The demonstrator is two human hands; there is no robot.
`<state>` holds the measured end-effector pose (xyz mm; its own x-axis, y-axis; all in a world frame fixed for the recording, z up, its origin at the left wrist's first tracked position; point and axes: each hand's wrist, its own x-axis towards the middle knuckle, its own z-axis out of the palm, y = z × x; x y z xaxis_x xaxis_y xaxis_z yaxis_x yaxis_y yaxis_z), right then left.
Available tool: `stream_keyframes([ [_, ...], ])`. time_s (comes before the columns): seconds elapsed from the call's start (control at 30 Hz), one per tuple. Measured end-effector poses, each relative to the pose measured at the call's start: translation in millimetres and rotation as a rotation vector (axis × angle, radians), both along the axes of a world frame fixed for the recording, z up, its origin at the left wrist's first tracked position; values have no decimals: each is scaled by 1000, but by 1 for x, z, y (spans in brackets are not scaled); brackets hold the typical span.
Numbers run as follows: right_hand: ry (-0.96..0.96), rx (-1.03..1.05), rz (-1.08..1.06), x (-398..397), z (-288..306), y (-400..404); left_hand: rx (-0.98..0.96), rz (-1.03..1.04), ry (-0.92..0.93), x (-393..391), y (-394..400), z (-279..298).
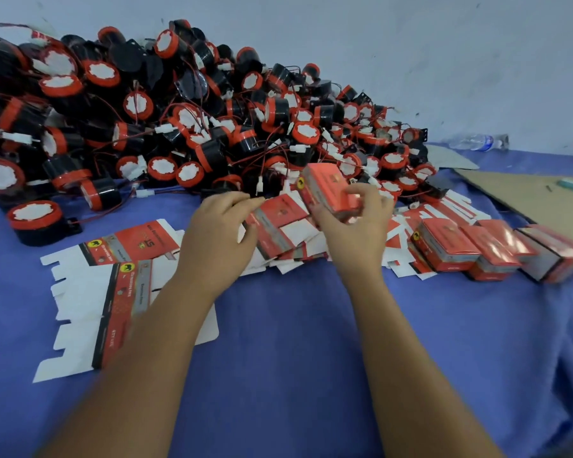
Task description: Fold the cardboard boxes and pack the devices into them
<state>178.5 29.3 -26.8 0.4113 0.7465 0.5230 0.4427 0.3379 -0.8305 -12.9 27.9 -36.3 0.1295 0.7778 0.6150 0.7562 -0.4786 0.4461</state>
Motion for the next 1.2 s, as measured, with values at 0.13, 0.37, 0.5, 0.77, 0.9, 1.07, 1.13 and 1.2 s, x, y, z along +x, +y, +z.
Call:
stream_keyframes([
  [0.13,88,-94,-393,68,-5,-19,-191,-63,134,9,-2,-4],
  [0.37,-255,-419,-562,102,-5,-18,-363,-67,363,13,3,-16],
  [0.5,-270,-299,-631,54,6,-1,-212,-89,218,10,0,-11],
  [0.77,-239,-4,-239,-53,-11,10,-416,-204,-373,2,5,-14],
  [0.9,-320,90,-161,-51,-15,5,-323,-78,-409,2,8,-12],
  [1.07,-453,127,16,-51,-14,2,-174,-33,-1018,-5,12,3],
  [1.13,-496,85,173,-52,-14,3,-257,-72,-1265,-9,14,8],
  [1.2,-550,31,248,-52,-17,6,-302,-106,-1333,-12,17,8],
])
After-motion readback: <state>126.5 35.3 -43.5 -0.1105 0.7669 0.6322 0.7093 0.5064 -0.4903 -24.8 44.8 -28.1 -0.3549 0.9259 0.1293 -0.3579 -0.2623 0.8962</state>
